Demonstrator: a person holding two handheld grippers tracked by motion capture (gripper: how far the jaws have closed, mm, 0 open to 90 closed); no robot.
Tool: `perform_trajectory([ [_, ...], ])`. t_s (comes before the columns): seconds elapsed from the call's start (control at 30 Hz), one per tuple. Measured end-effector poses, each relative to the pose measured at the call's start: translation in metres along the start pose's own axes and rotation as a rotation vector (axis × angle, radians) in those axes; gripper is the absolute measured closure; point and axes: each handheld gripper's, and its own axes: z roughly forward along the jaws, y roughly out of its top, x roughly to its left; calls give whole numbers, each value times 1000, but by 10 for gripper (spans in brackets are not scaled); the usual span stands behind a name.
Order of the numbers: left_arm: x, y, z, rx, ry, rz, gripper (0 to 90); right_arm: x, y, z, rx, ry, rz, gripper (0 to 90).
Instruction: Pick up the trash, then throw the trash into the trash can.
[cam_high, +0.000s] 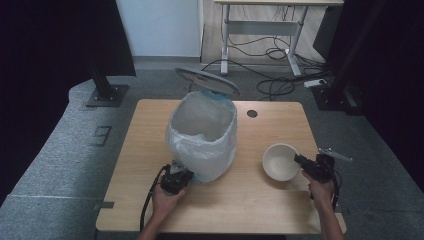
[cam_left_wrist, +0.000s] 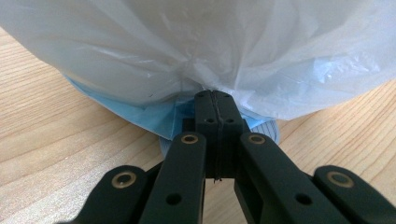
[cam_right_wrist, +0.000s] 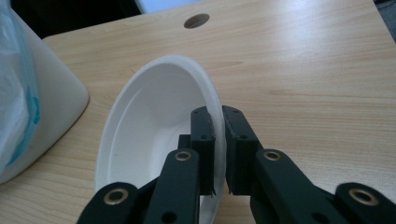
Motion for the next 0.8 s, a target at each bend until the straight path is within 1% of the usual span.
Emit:
perform_trajectory([
  [0.2,0,0,0,0,0,1,900,1,2,-4,-20,15,8,831],
  [0.57,0,0,0,1,1,3,900,0,5,-7,-38,24,14,831],
  [0.63,0,0,0,1,1,3,900,1,6,-9,-46,27,16,831],
  [0.67,0,0,0,1,1,3,900,1,7,-10,-54,36,22,831],
  [0.77,0,0,0,0,-1,2,900,2,8,-12,-61,35,16,831],
  [0.8,0,0,0,0,0,4,900,4,10,-14,-72,42,14,832],
])
